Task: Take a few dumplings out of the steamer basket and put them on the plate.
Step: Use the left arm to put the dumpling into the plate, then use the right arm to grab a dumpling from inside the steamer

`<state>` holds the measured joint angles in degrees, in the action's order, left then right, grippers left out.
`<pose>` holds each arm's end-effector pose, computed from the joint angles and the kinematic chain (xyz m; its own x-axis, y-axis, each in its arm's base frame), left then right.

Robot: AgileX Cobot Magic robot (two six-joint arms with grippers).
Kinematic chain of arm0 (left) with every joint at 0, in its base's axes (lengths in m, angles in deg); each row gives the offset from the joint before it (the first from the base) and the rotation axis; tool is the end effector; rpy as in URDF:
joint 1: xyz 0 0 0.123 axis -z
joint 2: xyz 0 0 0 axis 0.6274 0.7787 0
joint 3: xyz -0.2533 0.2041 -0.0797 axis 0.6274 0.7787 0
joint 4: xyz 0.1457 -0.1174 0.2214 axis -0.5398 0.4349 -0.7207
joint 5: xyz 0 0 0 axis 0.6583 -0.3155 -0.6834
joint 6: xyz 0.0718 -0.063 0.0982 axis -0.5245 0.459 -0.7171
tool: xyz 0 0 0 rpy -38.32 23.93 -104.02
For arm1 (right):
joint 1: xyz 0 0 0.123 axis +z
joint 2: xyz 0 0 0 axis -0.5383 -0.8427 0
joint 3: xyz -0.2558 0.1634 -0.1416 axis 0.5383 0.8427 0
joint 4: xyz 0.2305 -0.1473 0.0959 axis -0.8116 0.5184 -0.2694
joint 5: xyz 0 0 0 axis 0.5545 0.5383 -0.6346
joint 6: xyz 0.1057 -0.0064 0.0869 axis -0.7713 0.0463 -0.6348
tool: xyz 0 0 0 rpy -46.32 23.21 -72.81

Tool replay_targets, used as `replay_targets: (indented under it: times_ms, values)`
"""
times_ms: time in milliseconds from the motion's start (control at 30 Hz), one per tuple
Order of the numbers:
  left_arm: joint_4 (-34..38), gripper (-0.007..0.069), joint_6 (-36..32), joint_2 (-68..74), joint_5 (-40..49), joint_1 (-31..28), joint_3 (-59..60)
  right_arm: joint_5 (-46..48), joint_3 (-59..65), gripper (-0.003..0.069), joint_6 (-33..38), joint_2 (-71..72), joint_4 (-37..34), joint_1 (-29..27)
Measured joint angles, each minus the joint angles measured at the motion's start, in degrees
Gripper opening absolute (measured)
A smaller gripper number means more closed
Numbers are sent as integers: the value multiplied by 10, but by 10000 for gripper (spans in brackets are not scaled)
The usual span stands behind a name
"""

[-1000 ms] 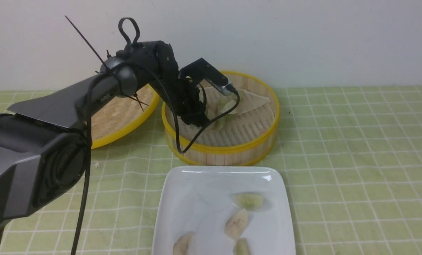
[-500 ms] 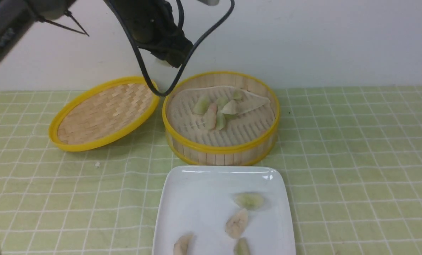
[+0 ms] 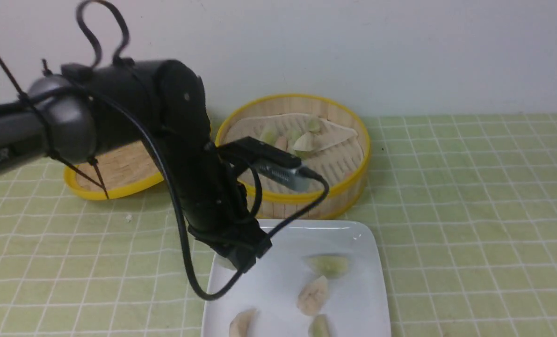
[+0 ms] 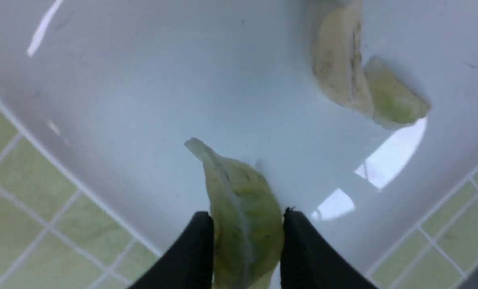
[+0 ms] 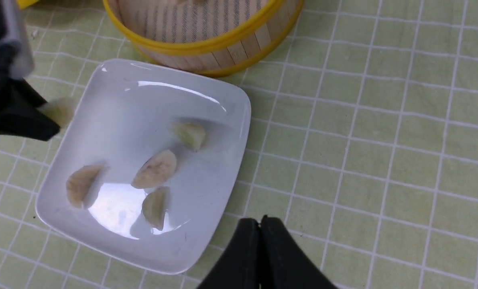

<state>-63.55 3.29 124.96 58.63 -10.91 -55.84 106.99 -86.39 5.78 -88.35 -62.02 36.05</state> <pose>0.3483 -0.2237 0.2080 -0.7501 0.6346 -0.1864 0.6614 0.7190 -0.2137 0.1927 0.0581 0.4002 -0.8254 -0.1040 -0.5548 -0.2868 0.9239 0.2533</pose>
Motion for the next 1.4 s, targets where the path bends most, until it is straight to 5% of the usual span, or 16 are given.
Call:
replay_targets:
  times_ms: [167, 333, 433, 533, 667, 800, 1400]
  values:
    - [0, 242, -2, 38, -60, 14, 1, -2, 0, -10, 2, -18, -1, 0]
    - [-2, 473, 24, 48, -69, 14, -2, -4, -10, -10, 3, -69, -1, 2]
    - [-16, 521, 57, 48, -47, 14, -24, -7, -36, -9, 7, -106, 0, 15]
    - [-37, 488, 85, 44, -18, 14, -46, -21, -68, -8, 15, -147, 2, 36]
    - [-116, 165, 143, -12, 36, 14, -59, -56, -154, 1, 22, -263, 16, 77]
    - [-149, 11, 182, -115, 64, 14, -47, -67, -249, 36, 25, -384, 37, 106]
    - [-162, -6, 267, -430, 115, 14, 57, -76, -680, 479, 131, -827, 57, 194]
